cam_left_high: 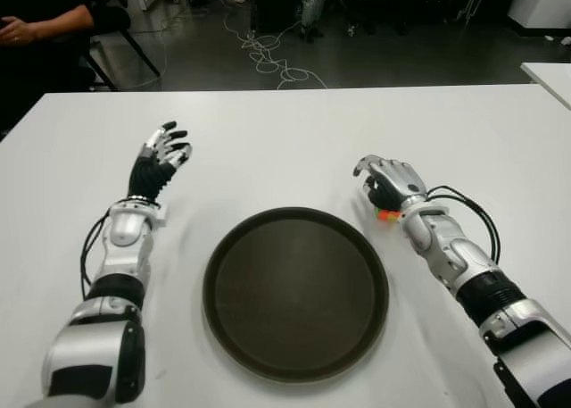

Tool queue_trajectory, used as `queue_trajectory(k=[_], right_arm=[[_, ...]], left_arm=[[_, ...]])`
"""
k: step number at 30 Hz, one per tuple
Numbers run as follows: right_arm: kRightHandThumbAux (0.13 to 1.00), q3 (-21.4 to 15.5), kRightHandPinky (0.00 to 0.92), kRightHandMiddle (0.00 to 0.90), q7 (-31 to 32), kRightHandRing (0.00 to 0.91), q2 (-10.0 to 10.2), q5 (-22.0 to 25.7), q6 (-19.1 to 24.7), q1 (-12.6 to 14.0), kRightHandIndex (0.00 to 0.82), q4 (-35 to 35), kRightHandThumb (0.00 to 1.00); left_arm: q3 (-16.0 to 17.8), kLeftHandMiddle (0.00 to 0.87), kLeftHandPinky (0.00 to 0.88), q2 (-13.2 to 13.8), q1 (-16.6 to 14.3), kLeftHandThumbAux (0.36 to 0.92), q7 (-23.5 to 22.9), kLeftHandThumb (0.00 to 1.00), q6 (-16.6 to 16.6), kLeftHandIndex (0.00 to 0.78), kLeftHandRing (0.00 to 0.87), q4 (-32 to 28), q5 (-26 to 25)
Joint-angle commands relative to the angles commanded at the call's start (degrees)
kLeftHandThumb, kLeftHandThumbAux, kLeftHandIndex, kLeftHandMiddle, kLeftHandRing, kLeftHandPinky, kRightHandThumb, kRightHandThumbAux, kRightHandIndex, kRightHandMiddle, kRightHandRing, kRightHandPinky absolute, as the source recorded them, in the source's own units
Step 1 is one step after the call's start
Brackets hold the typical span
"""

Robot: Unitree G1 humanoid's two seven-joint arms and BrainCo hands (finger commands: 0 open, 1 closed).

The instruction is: Pick up the Rubik's Cube and put it in the plate

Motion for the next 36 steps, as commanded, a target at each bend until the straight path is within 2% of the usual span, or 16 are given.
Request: queue_trajectory(k=[4,7,10,27,29,30,31,35,36], right_arm=[[0.691,-0.1,0.496,0.466,0.3,0.45,0.0,0.0,0.2,0.0,0.413,-0.3,0.838],[0.702,-0.2,0.497,0.486,0.1,0.448,0.0,-0.1,0.1,0.1,0.365,-0.4,0.827],[0.705,-0.3,0.497,0.498,-0.5,0.447,0.1,-0.1,-0.3,0.4,0.35,-0.5,0.824],[0.707,-0.3,0.477,0.48,-2.5,0.429,0.2,-0.5,-1.5,0.2,0.351,0.8,0.82],[0.705,-0.4,0.44,0.468,-3.3,0.397,0.2,-0.5,-1.9,0.0,0.362,1.1,0.821],[0.704,-0.6,0.413,0.459,-3.9,0.367,0.1,-0.4,-2.0,-0.1,0.371,1.3,0.821],[0.718,-0.7,0.385,0.377,-4.3,0.332,0.1,-0.4,-2.1,-0.1,0.38,1.4,0.772],[0.738,-1.4,0.301,0.218,-6.3,0.244,0.1,-0.1,-2.5,-0.4,0.392,2.2,0.695],[0.739,-1.5,0.288,0.202,-6.6,0.232,0.1,-0.1,-2.7,-0.4,0.393,2.4,0.69]], left_arm=[[0.2,0.202,0.223,-0.1,0.0,0.619,-0.1,0.007,-0.2,0.113,0.205,0.0,-0.3],[0.3,0.207,0.235,-0.2,0.1,0.622,-0.3,0.008,-0.6,0.121,0.211,0.0,-0.5],[0.3,0.21,0.245,-0.2,0.2,0.618,-0.6,0.007,-0.9,0.123,0.216,-0.1,-0.6],[0.2,0.214,0.251,0.0,0.4,0.601,-1.0,0.007,-1.5,0.13,0.224,0.0,-0.4],[0.2,0.212,0.254,0.0,0.3,0.608,-1.1,0.015,-1.0,0.128,0.223,0.0,-0.4],[0.2,0.211,0.257,0.0,0.3,0.611,-1.1,0.019,-0.8,0.128,0.222,0.0,-0.5],[0.3,0.21,0.258,0.0,0.3,0.613,-1.2,0.022,-0.6,0.126,0.222,0.0,-0.6],[0.3,0.206,0.256,0.1,0.3,0.613,-1.3,0.025,-0.4,0.122,0.218,0.0,-0.6],[0.3,0.205,0.255,0.1,0.3,0.613,-1.3,0.024,-0.3,0.122,0.217,0.0,-0.6]])
